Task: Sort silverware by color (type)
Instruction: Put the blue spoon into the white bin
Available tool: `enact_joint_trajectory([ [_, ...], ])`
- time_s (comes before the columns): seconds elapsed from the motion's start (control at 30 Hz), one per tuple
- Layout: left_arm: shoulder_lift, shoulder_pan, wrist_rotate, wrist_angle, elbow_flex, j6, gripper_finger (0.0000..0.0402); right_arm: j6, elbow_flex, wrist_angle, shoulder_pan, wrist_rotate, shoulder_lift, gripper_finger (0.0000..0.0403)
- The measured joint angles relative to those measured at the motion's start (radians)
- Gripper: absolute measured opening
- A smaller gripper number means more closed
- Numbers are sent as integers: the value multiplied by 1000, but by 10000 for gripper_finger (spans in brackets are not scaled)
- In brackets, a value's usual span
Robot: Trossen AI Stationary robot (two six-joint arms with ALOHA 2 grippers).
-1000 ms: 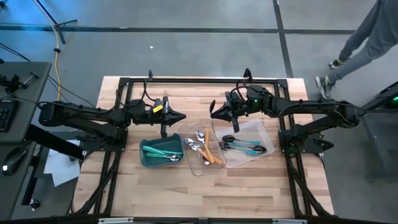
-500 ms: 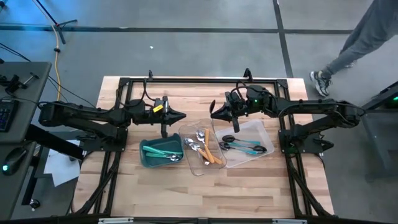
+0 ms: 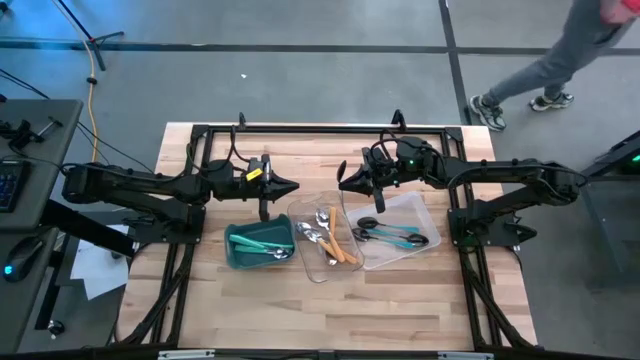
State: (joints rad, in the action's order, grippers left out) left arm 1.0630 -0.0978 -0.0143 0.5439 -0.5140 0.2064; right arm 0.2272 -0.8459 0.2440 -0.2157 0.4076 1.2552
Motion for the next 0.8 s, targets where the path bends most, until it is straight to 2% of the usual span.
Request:
enact_joint_trajectory([
  [0.2, 0, 0, 0, 0, 0, 0, 0, 5, 0, -8, 0, 0, 0, 0],
  [0.3, 0, 0, 0, 0, 0, 0, 0, 35, -2, -88, 0, -2, -26, 0],
  [0.43, 0, 0, 0, 0, 0, 6, 0, -2, -100, -460, 0, 2, -92, 0],
  [0.6, 0, 0, 0, 0, 0, 20, 0, -86, -310, -1002, 36, -97, -116, 0],
  [0.7, 0, 0, 0, 0, 0, 20, 0, -97, -395, -1182, 62, -154, -117, 0],
  [0.8, 0, 0, 0, 0, 0, 20, 0, -95, -432, -1255, 79, -189, -116, 0],
])
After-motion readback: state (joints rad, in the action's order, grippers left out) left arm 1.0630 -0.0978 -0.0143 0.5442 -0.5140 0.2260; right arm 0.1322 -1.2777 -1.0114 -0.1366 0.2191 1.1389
